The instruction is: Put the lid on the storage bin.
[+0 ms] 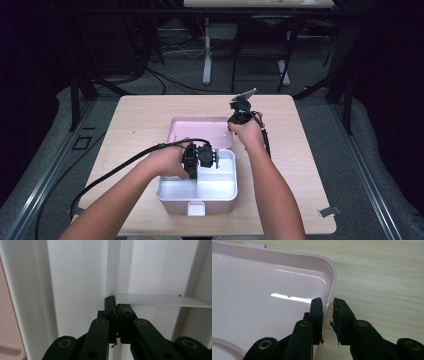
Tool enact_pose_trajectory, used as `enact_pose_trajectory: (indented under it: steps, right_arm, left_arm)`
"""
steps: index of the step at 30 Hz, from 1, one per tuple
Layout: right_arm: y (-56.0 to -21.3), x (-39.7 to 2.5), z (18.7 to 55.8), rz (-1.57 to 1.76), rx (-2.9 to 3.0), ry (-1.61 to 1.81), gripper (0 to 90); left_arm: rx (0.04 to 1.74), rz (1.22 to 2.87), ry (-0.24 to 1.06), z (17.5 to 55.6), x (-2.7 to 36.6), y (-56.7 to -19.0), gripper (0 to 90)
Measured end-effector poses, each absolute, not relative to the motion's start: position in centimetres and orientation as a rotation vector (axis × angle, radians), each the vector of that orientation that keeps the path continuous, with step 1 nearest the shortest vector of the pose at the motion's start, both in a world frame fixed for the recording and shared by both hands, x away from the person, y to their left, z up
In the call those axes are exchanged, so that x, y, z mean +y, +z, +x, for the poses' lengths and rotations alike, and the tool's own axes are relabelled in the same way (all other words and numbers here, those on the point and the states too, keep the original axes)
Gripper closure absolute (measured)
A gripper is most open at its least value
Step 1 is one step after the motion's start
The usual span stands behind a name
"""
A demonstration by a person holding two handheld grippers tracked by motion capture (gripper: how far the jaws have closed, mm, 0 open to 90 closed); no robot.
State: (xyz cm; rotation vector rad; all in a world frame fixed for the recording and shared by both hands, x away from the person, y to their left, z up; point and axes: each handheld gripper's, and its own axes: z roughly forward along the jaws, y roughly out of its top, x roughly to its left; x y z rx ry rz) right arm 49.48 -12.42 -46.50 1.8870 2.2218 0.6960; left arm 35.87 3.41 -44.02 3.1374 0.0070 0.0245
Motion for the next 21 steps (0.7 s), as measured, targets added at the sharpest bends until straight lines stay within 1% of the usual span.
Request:
enact_pose_trajectory:
  steps: [12, 21]
  right_arm:
    - [-47.02, -12.42, 49.32, 1.936, 2.186, 0.739, 83.0]
    - [-46.88, -12.52, 49.23, 1.962, 2.162, 0.765, 84.3]
  left_arm:
    - [0.011, 3.137, 0.025, 35.86, 3.42, -44.02, 87.3]
    - [0.011, 3.137, 0.025, 35.86, 3.41, -44.02, 87.3]
